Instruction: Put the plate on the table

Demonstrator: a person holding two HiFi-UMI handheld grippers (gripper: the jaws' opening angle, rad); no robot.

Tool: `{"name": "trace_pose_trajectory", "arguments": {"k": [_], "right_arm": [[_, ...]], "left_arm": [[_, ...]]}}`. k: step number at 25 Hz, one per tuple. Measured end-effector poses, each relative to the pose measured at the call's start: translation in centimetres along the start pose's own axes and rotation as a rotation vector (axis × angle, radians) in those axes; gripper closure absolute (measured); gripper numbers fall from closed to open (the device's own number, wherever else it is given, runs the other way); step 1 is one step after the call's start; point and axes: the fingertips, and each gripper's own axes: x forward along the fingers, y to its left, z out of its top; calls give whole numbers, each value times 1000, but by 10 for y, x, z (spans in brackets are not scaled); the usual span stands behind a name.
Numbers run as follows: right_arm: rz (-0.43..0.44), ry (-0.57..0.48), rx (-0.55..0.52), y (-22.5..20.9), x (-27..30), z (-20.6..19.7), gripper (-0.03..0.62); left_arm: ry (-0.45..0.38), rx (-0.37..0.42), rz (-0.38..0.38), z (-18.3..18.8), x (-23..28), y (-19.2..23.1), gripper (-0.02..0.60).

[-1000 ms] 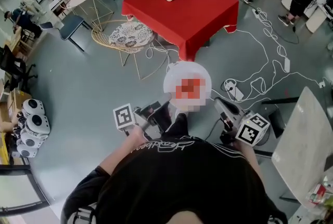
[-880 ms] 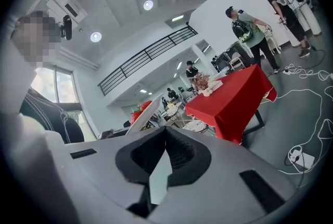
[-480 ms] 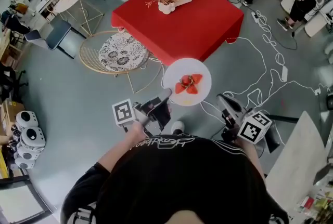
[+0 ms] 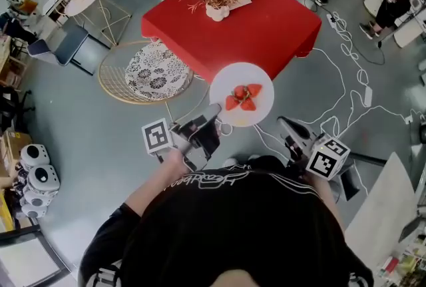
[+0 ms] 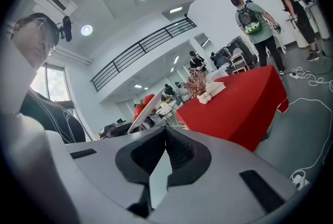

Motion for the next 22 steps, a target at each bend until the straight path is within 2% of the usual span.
{"name": "trace_pose_trajectory", "arguments": {"k": [8,15,22], "right_arm": [[39,16,-4,-14,16,6,586],[53,33,4,-54,29,28,586],[77,71,40,-96,64,44,586]], "left_arm": [[-46,16,17,16,9,4,563],[-76,10,54,27,40,19,563],[-98,-16,94,59,79,43,563]]}}
